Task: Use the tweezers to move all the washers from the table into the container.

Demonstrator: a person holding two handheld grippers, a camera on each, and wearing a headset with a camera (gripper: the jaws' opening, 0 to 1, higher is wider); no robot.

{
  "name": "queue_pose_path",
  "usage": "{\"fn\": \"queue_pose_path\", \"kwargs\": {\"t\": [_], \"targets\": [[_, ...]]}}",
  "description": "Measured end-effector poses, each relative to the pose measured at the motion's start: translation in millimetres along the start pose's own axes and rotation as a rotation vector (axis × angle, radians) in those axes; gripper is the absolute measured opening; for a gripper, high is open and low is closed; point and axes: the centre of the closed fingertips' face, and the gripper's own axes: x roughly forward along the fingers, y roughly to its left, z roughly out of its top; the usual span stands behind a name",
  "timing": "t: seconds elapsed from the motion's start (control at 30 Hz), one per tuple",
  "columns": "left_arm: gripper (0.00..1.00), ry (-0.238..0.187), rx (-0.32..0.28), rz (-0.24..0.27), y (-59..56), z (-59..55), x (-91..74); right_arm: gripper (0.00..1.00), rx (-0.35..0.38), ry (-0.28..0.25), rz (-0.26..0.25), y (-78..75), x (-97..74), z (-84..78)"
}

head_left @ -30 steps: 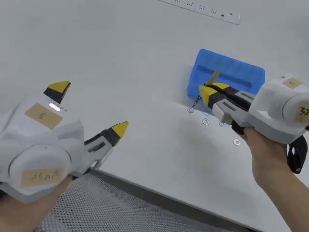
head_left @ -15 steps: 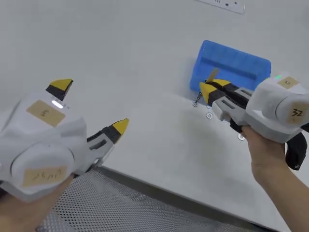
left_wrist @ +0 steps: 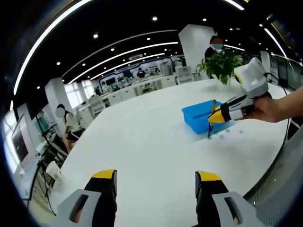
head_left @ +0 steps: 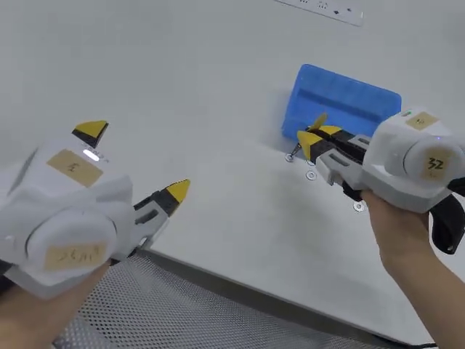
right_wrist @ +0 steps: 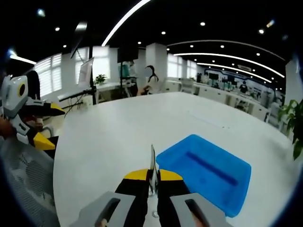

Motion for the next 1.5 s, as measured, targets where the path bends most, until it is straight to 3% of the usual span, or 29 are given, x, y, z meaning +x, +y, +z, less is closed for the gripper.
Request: {"fn": "queue_pose_path", "kwargs": {"t": [0.13, 0.57, 0.73, 0.9, 1.17, 1.3, 1.5], "targets": [[0.77, 0.001, 0.002, -0.009, -2.2, 0.0, 1.4, 0.01, 0.056, 0.018, 0.024, 1.1, -2.5, 1.9], [0.85, -0.005, 0.008, -0.02, -5.6, 0.3, 1.2, 0.01, 0.073, -0.013, 0.05, 10.6, -25.0, 21.7], [0.9, -0.014, 0.008, -0.01, -4.0, 1.3, 1.0, 0.01, 0.071, -0.015, 0.082, 11.8, -31.0, 30.0], [0.92, -0.019, 0.009, -0.011, -4.5, 1.9, 1.3, 0.01, 0.076, -0.056, 0.098, 5.3, -36.0, 50.1], [0.99, -0.032, -0.019, -0.011, -3.8, 3.6, 2.2, 0.01, 0.025, -0.122, 0.063, -11.6, -34.3, 82.4], [0.99, -0.033, -0.022, -0.011, -3.7, 3.7, 2.3, 0.01, -0.015, -0.15, 0.041, -17.4, -31.1, 90.5], [0.99, -0.031, -0.022, -0.012, -3.9, 3.1, 2.6, 0.01, -0.013, -0.17, 0.005, -29.6, -22.3, 97.3]]}}
